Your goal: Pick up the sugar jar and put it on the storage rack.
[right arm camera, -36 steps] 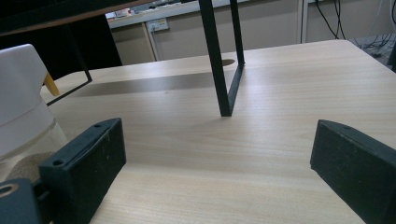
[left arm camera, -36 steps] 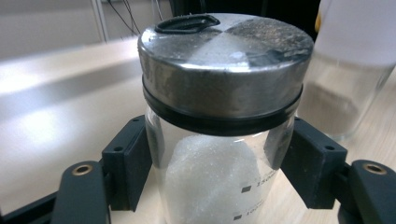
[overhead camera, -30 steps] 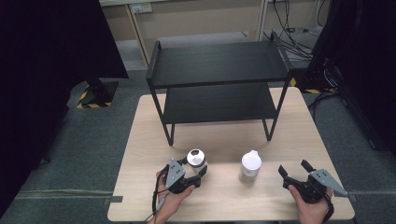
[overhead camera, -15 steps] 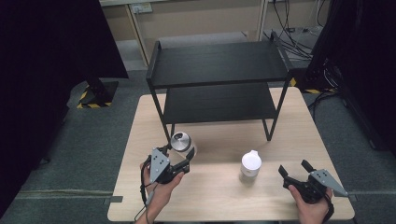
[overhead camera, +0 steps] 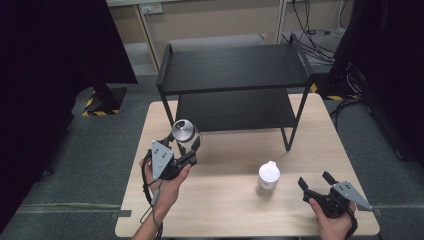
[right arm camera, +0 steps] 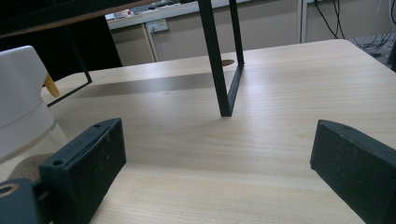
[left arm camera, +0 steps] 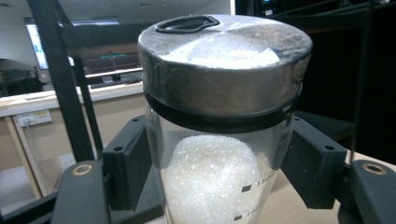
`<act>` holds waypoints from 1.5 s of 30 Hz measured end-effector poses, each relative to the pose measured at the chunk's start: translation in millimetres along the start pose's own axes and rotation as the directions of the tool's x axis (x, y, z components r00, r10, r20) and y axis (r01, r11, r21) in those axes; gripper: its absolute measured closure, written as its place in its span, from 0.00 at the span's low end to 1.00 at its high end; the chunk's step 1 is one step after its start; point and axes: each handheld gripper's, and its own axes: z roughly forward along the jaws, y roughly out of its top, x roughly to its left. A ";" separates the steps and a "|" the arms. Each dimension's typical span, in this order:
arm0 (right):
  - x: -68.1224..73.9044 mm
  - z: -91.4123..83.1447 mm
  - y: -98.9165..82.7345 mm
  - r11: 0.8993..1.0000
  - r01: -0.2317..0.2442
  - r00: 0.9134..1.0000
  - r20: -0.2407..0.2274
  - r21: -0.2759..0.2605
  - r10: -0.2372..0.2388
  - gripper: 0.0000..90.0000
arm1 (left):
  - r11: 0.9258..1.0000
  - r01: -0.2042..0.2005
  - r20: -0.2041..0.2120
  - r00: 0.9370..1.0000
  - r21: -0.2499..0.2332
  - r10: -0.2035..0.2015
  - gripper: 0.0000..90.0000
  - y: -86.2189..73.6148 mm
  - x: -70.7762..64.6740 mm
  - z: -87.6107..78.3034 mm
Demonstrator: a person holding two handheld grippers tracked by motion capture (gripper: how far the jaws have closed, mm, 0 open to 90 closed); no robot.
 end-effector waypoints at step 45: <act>-1.6 -0.5 -0.7 1.000 -0.019 1.000 -0.001 -0.005 0.019 0.04 | 1.000 -0.003 -0.074 0.997 0.010 0.004 0.33 111.3 19.7 36.2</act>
